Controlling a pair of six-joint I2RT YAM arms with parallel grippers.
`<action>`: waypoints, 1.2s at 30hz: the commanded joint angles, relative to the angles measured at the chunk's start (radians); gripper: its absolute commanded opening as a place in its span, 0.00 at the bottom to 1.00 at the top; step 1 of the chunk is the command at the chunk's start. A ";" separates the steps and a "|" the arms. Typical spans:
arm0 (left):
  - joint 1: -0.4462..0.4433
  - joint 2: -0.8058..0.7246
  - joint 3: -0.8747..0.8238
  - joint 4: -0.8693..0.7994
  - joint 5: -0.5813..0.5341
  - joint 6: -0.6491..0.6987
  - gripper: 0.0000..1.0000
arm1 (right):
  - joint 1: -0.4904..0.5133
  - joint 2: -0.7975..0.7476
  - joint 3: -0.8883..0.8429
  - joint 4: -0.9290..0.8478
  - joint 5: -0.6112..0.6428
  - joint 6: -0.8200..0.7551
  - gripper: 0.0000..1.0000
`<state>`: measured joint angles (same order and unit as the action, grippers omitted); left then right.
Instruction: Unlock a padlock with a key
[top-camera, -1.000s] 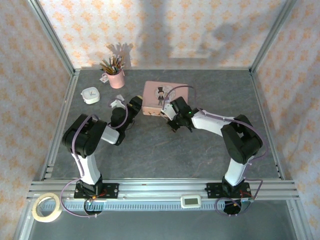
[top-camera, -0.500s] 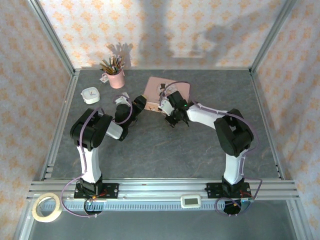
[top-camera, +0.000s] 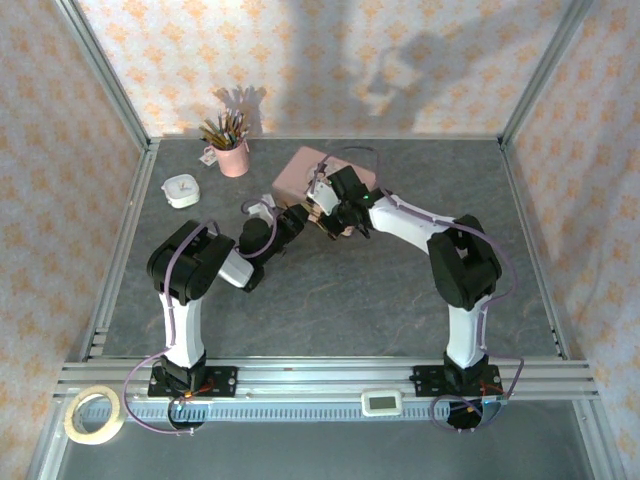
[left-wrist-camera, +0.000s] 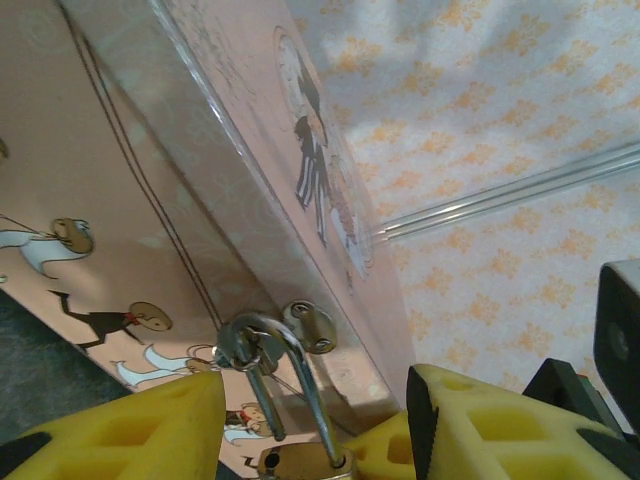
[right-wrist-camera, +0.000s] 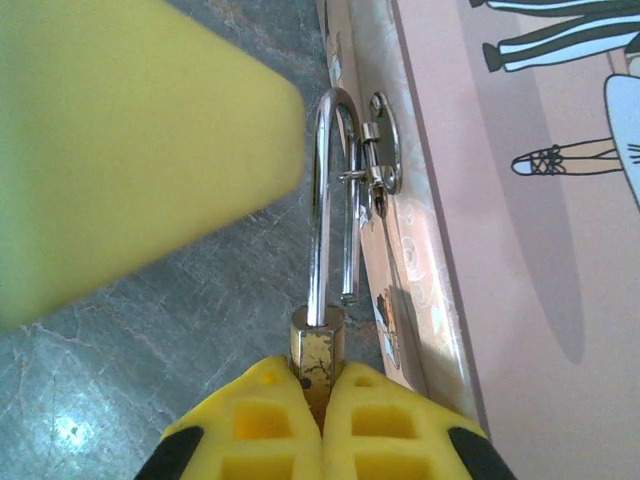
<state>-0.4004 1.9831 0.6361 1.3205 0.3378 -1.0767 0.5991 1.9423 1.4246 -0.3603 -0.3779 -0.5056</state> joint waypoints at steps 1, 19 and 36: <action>0.003 -0.048 -0.034 0.071 0.001 -0.016 0.49 | -0.004 -0.019 -0.007 -0.016 -0.021 0.013 0.00; 0.114 -0.141 0.065 -0.186 -0.031 0.129 0.60 | -0.051 -0.211 -0.266 0.010 0.013 0.020 0.00; 0.073 0.024 0.194 -0.216 0.071 0.134 0.58 | -0.053 -0.123 -0.189 -0.009 -0.023 0.014 0.00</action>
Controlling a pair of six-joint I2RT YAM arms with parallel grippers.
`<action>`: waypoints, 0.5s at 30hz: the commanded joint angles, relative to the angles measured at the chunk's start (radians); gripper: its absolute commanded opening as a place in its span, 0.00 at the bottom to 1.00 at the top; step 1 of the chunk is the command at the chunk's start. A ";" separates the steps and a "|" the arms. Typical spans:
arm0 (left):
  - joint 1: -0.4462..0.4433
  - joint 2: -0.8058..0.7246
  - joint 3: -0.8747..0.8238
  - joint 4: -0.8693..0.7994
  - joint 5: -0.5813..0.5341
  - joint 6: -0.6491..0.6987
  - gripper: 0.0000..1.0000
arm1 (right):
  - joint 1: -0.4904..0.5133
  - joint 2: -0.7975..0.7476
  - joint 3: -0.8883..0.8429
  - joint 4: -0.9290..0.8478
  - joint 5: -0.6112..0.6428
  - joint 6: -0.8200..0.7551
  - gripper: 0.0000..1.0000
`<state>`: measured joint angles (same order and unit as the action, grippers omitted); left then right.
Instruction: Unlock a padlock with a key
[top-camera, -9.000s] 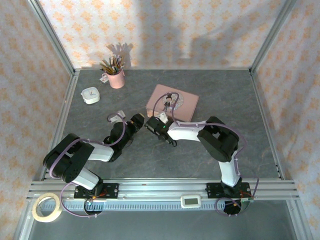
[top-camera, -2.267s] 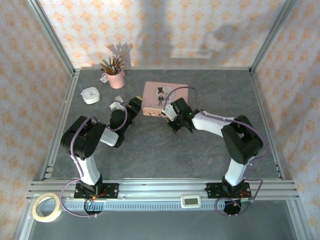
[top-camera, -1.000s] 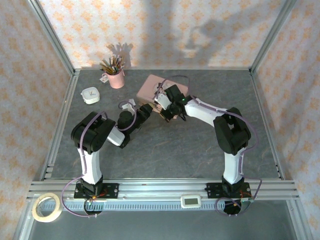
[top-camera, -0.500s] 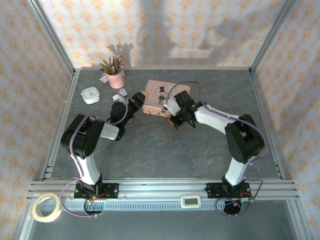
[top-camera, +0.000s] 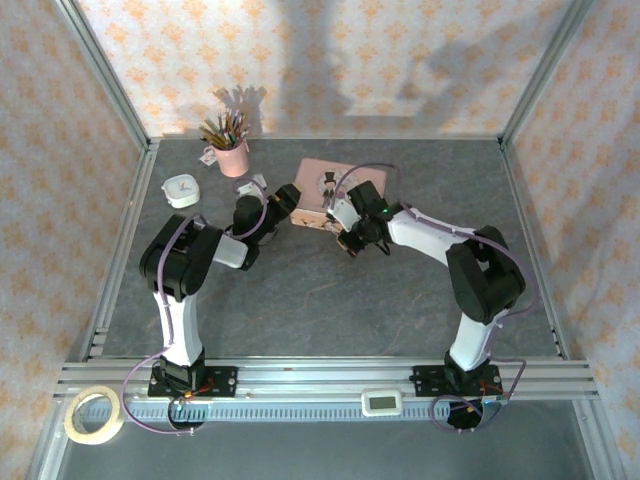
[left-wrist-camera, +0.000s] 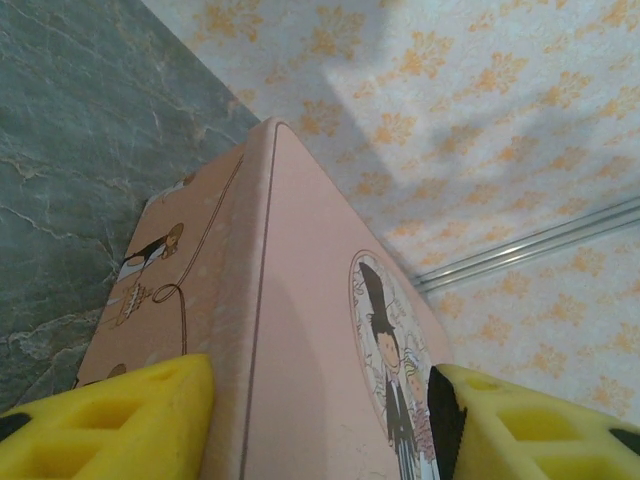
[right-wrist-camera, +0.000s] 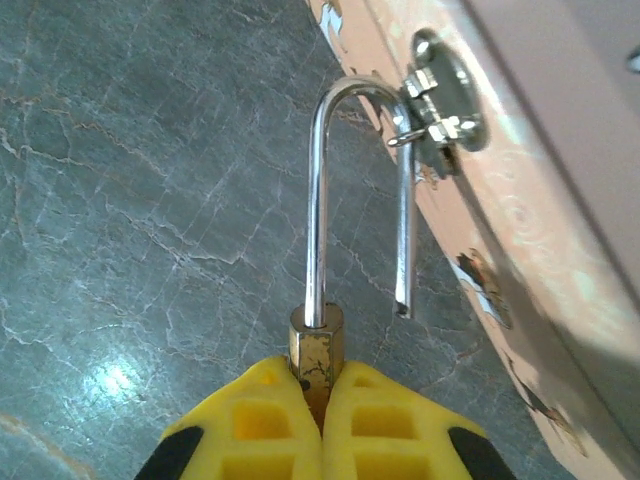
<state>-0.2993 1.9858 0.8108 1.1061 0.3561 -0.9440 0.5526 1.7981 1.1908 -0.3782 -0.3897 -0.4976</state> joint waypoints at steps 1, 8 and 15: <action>-0.031 0.025 0.017 0.005 0.054 -0.002 0.57 | -0.006 0.024 0.051 0.007 -0.010 0.007 0.00; -0.046 0.026 -0.004 0.039 0.060 -0.023 0.56 | -0.006 0.044 0.081 0.001 -0.002 -0.002 0.00; -0.060 0.026 0.009 0.035 0.067 -0.019 0.55 | -0.006 0.100 0.183 -0.045 0.003 -0.073 0.00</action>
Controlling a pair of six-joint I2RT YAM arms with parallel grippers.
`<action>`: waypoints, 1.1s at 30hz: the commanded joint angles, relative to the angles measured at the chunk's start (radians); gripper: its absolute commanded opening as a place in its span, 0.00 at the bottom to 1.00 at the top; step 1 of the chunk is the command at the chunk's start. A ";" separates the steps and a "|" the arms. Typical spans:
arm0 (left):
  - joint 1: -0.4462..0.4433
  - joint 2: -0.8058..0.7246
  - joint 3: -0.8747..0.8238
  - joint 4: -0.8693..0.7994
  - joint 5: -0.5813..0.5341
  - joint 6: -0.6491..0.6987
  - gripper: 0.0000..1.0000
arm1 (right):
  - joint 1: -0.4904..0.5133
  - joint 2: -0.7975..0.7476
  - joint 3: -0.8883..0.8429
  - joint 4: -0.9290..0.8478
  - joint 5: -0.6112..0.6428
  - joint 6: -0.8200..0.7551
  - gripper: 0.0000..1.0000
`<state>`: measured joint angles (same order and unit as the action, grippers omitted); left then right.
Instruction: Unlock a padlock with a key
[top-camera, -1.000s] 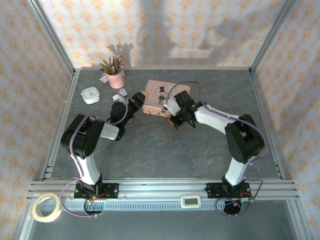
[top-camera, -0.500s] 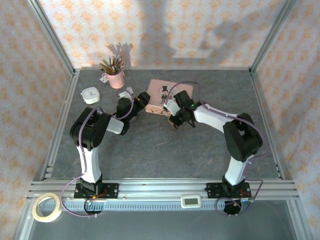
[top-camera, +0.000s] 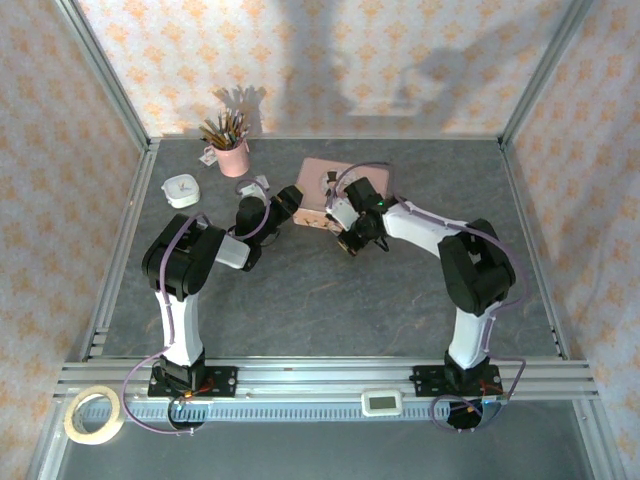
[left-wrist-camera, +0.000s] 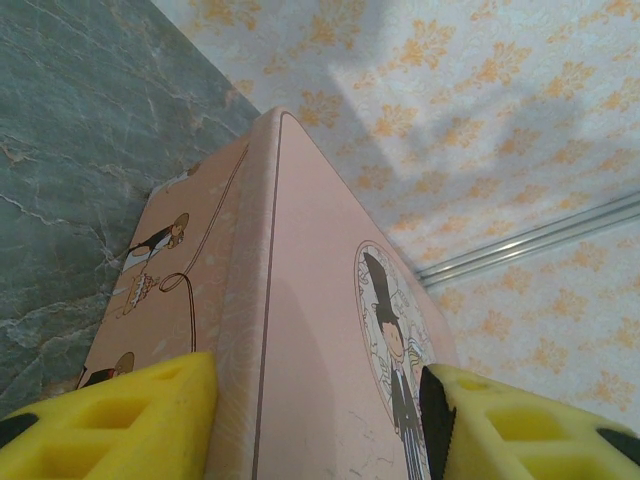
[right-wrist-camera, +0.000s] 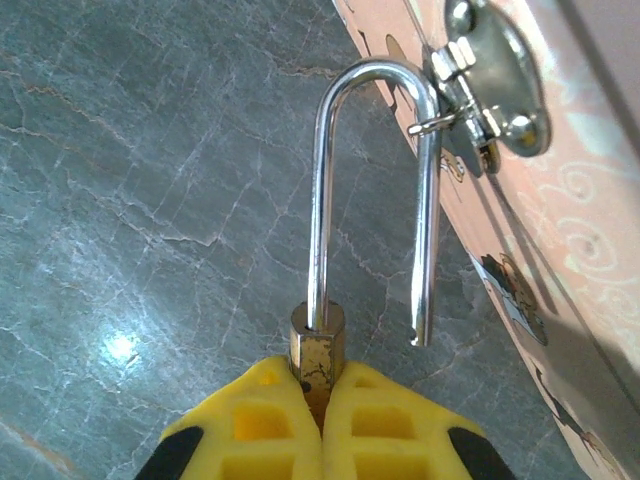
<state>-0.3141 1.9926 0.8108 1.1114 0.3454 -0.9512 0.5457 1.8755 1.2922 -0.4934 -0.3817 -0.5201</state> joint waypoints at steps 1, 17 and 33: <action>-0.046 0.021 0.011 0.028 0.081 -0.012 0.55 | 0.000 0.029 0.091 0.060 0.000 -0.072 0.00; -0.052 0.007 0.007 0.018 0.090 0.002 0.53 | -0.003 0.114 0.260 -0.078 -0.026 -0.250 0.00; -0.069 0.000 -0.017 0.057 0.046 -0.029 0.53 | 0.006 0.113 0.260 -0.041 -0.075 -0.217 0.00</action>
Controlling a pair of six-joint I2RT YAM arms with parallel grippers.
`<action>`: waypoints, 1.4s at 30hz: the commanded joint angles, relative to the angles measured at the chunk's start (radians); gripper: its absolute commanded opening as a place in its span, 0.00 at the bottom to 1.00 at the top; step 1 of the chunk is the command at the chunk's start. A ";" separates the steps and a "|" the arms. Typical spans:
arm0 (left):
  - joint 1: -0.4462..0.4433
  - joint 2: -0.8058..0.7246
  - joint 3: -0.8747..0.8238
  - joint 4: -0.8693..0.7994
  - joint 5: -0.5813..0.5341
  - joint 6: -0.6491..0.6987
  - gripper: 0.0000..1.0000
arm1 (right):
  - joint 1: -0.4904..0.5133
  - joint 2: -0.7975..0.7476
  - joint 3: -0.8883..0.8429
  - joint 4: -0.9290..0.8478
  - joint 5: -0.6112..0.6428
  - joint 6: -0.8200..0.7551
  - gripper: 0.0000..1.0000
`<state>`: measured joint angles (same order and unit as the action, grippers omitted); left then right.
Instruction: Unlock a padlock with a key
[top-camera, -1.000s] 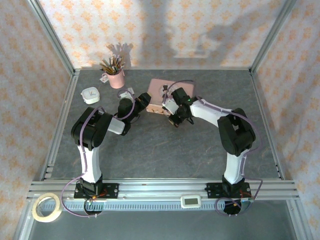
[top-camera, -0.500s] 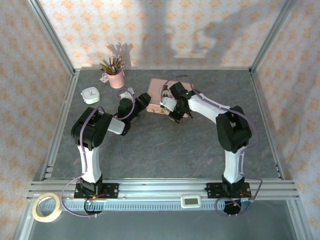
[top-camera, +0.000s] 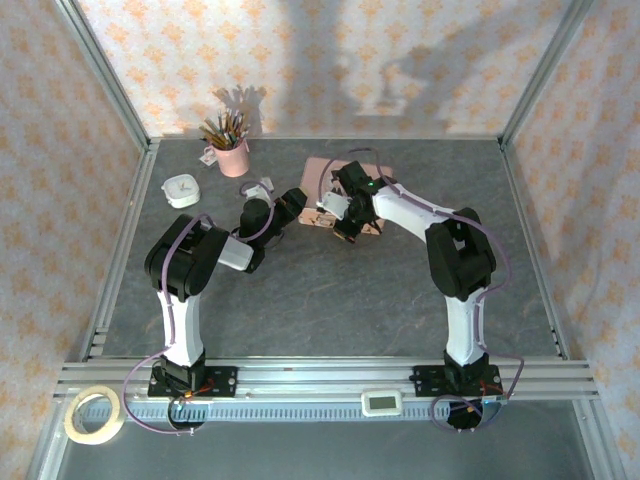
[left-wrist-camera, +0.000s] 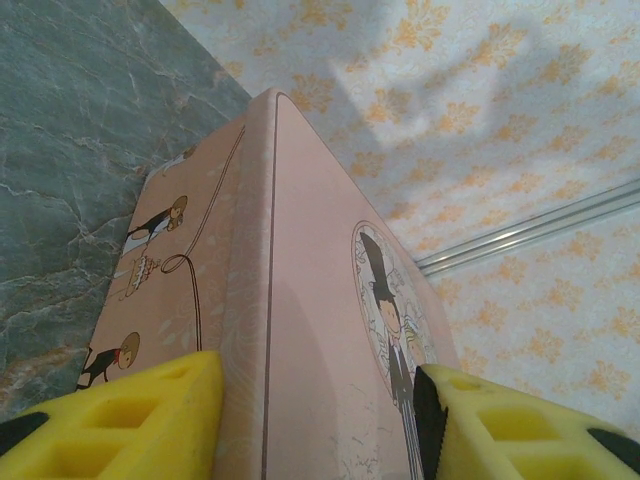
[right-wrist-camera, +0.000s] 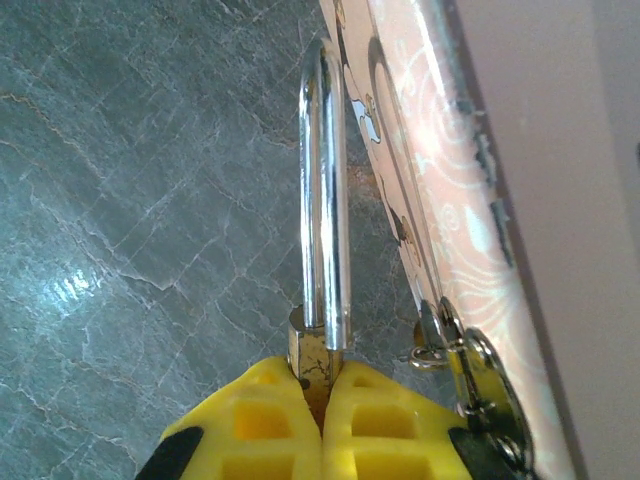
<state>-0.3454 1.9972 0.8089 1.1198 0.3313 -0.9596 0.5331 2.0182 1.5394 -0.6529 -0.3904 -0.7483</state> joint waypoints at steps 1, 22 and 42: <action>-0.032 -0.010 -0.023 0.053 0.049 -0.026 0.54 | 0.019 -0.045 -0.004 0.131 -0.074 0.018 0.00; 0.087 -0.364 -0.156 -0.152 -0.054 0.099 0.58 | 0.123 -0.412 -0.446 0.299 -0.022 0.370 0.00; 0.137 -0.990 -0.437 -0.583 -0.474 0.301 0.90 | 0.245 -0.383 -0.637 0.470 -0.090 0.701 0.08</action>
<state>-0.2195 1.0386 0.3866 0.6109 -0.0559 -0.7048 0.7738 1.6192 0.9085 -0.2348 -0.4675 -0.0723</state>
